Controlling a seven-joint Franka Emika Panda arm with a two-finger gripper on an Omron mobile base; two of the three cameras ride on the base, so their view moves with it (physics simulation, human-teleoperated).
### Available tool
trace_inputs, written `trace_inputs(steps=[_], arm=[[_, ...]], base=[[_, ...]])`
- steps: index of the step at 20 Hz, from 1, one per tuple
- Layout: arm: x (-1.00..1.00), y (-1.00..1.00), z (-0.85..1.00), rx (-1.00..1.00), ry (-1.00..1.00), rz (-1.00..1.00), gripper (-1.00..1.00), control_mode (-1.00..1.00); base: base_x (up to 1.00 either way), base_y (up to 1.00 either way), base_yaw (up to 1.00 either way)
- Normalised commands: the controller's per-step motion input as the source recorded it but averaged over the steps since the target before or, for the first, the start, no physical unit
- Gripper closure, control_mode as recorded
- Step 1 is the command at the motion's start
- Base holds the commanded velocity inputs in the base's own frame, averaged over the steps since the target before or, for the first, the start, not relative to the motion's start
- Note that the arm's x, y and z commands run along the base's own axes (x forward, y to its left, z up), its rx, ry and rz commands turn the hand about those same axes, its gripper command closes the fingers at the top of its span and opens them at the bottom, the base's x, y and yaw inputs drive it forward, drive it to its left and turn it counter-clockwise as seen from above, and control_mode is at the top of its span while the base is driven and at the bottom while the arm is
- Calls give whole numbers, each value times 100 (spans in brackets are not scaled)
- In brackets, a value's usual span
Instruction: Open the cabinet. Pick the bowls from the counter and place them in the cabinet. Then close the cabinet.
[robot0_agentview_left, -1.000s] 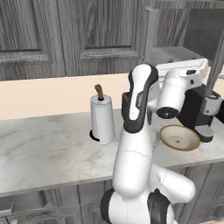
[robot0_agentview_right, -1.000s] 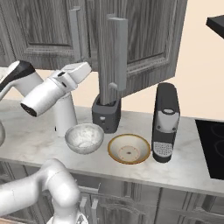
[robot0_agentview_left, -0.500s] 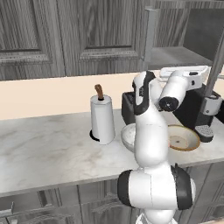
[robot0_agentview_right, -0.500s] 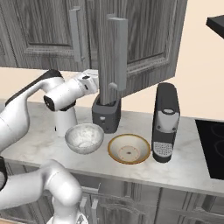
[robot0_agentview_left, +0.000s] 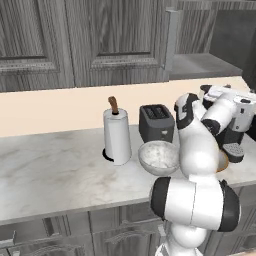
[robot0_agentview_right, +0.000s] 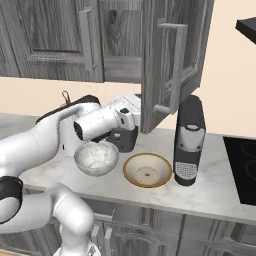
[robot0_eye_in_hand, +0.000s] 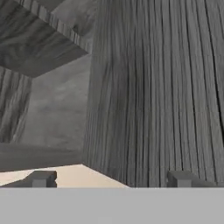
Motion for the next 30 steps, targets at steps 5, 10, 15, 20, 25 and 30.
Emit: trace_inputs(steps=[5,10,15,20,25,30], arm=[[-51,-100,57,30,-13,-13,-100,-100],[-1,-100,100,28,-4,-1,-100,-100],[-41,-47,49,20,-5,0,-100,-100],[-11,13,11,-2,-3,0,-100,-100],[-53,74,98,-15,-4,17,-100,-100],[-68,94,67,-8,20,26,-100,-100]], base=[[0,0,0],[0,0,0],[0,0,0],[0,0,0],[0,0,0],[0,0,0]])
